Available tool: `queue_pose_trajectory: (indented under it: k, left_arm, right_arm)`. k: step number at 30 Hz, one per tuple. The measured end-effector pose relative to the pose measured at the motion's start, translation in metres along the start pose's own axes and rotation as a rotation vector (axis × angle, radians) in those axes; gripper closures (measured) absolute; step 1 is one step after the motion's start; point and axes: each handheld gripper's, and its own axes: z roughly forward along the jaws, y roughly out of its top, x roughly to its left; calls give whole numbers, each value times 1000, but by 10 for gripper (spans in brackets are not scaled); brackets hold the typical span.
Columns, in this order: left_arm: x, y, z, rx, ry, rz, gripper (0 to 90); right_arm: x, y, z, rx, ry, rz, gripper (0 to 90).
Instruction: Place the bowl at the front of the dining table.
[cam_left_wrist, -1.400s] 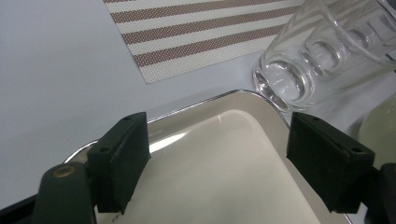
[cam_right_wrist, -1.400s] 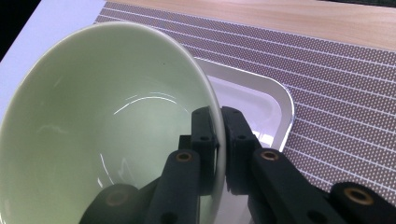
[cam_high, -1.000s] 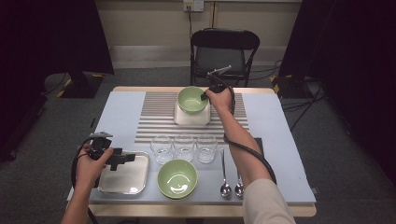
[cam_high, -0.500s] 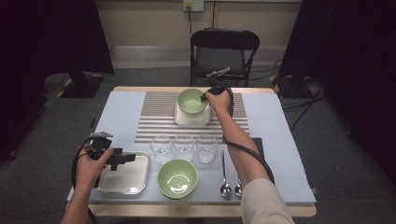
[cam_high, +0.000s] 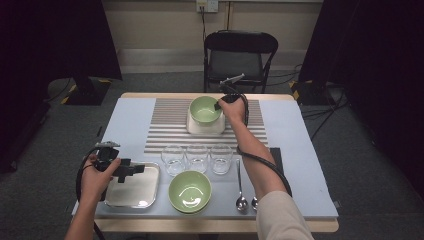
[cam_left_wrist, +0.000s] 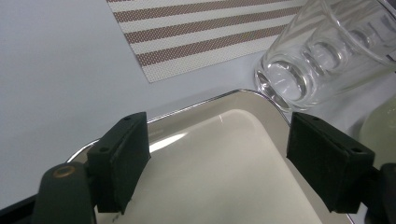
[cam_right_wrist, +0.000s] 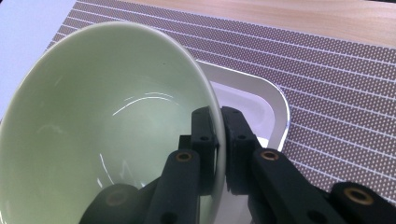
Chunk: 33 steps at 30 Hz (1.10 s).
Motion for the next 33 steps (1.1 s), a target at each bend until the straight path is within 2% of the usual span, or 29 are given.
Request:
queue_pose_trajectory:
  k: [33]
  left_arm:
    - [1,0,-1,-5,-3,1,211]
  right_arm:
    - [2,-4,8,17,-38,-6,845]
